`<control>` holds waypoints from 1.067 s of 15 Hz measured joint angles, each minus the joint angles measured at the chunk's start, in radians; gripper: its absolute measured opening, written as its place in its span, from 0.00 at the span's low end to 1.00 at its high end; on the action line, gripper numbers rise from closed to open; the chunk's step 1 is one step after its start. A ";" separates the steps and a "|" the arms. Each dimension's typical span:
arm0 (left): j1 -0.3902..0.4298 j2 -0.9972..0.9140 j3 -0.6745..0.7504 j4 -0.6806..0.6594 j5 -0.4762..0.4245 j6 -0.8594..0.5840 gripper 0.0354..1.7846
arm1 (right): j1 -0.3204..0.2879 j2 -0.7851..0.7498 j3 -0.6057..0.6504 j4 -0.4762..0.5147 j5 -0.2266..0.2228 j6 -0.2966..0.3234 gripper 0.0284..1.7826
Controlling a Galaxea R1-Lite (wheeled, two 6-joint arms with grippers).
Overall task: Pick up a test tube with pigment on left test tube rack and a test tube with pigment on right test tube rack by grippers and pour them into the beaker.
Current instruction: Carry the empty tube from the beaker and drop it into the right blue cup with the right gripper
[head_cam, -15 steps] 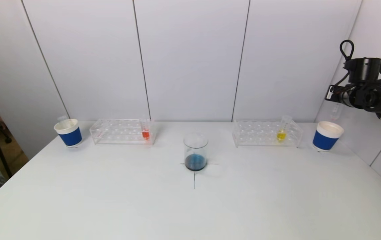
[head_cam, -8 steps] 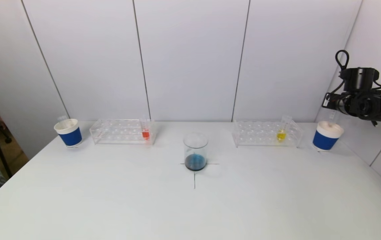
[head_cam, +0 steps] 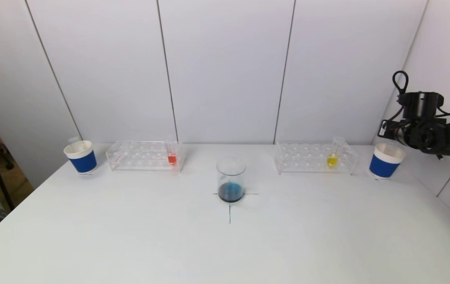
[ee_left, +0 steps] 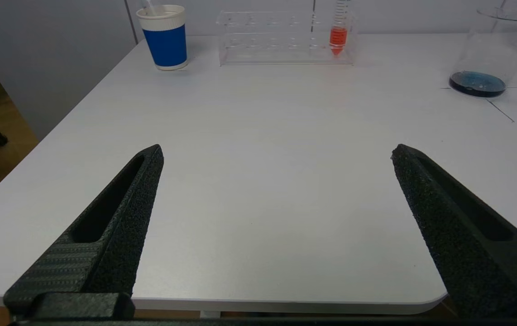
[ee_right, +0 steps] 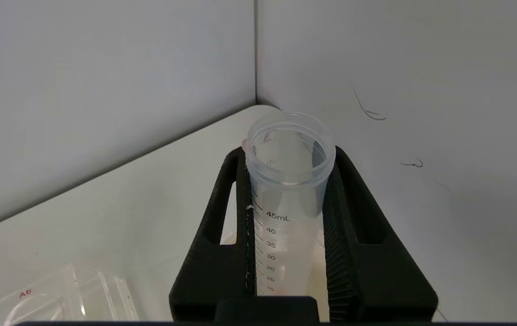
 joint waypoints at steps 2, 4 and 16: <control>0.000 0.000 0.000 0.000 0.000 0.000 0.99 | 0.000 -0.003 0.034 -0.032 0.000 0.001 0.26; 0.000 0.000 0.000 0.000 0.000 0.000 0.99 | 0.001 -0.006 0.057 -0.035 0.000 0.001 0.26; 0.000 0.000 0.000 0.000 0.000 0.000 0.99 | 0.002 -0.020 0.081 -0.036 -0.001 0.005 0.26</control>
